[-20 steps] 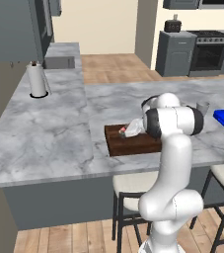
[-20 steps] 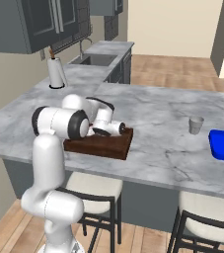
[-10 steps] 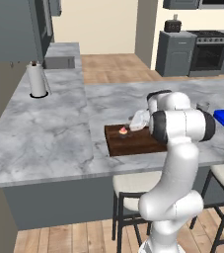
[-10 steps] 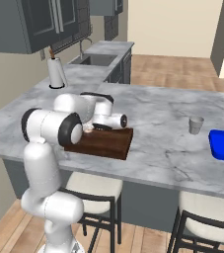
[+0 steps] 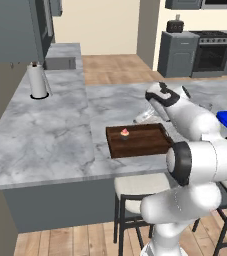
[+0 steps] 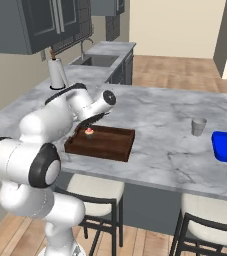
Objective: Take the donut and cupcake from the fridge and place them on the empty tray on the dining counter.
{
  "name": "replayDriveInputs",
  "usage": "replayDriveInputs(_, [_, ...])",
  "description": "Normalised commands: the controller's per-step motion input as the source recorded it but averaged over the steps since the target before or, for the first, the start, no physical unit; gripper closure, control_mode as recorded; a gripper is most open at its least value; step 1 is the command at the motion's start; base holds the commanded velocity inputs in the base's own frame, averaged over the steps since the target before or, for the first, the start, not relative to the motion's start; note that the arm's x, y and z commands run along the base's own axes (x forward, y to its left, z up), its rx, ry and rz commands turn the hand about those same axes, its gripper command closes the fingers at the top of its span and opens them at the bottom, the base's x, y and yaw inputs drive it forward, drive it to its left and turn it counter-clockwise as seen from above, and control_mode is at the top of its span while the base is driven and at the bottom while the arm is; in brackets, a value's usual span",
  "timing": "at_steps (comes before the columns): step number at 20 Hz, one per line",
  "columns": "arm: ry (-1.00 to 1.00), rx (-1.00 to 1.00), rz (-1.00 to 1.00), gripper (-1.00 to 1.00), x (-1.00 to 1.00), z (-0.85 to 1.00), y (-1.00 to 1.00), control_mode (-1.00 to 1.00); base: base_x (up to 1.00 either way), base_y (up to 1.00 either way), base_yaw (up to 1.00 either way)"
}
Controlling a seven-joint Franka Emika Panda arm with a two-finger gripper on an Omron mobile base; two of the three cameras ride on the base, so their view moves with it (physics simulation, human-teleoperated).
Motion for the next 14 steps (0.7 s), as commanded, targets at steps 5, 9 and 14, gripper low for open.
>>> replayDriveInputs(5, [0.28, -0.15, -0.35, -1.0, -0.82, 0.95, -0.14, -1.0, 0.0, 0.0, 0.0])
replayDriveInputs(9, [0.15, -0.07, -0.4, -1.0, -1.0, 0.82, -0.2, -1.0, 0.0, 0.0, 0.0])
replayDriveInputs(14, [0.16, 0.0, -0.4, -1.0, -1.0, 0.73, -0.12, -1.0, 0.0, 0.0, 0.0])
